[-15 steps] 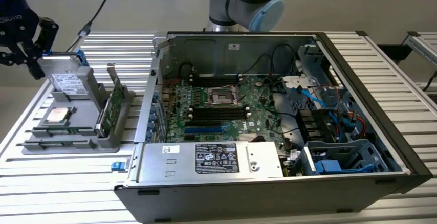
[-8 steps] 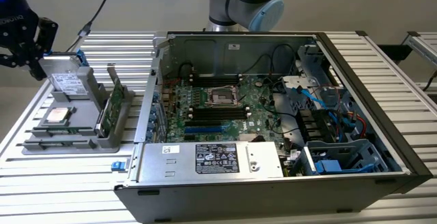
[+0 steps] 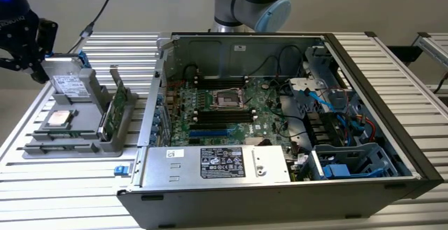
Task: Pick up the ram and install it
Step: 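Pick up the ram and move it above insertion slot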
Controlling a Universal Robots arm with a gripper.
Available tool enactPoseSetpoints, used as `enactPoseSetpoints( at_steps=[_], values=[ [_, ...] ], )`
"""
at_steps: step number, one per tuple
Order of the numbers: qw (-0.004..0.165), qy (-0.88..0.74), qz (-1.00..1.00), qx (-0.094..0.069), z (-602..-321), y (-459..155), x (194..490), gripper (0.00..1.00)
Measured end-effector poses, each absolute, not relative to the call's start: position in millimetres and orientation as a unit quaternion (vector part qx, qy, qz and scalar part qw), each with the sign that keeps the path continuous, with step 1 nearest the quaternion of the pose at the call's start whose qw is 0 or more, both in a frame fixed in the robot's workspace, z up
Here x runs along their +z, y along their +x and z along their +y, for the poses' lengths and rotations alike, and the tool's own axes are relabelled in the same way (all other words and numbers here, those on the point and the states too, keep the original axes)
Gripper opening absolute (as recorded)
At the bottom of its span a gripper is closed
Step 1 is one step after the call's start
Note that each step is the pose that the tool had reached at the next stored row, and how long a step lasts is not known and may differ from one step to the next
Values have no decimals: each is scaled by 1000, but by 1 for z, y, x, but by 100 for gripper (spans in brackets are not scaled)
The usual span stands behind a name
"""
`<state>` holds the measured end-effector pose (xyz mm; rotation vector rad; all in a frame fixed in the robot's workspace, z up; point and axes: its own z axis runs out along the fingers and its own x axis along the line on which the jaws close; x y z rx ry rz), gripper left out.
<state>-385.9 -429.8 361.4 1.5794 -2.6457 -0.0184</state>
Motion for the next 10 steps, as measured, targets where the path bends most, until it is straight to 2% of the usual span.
enactPoseSetpoints(
  at_steps=[10],
  values=[
    [30,588,-808,-3,-430,-386,360,10]
  ],
)
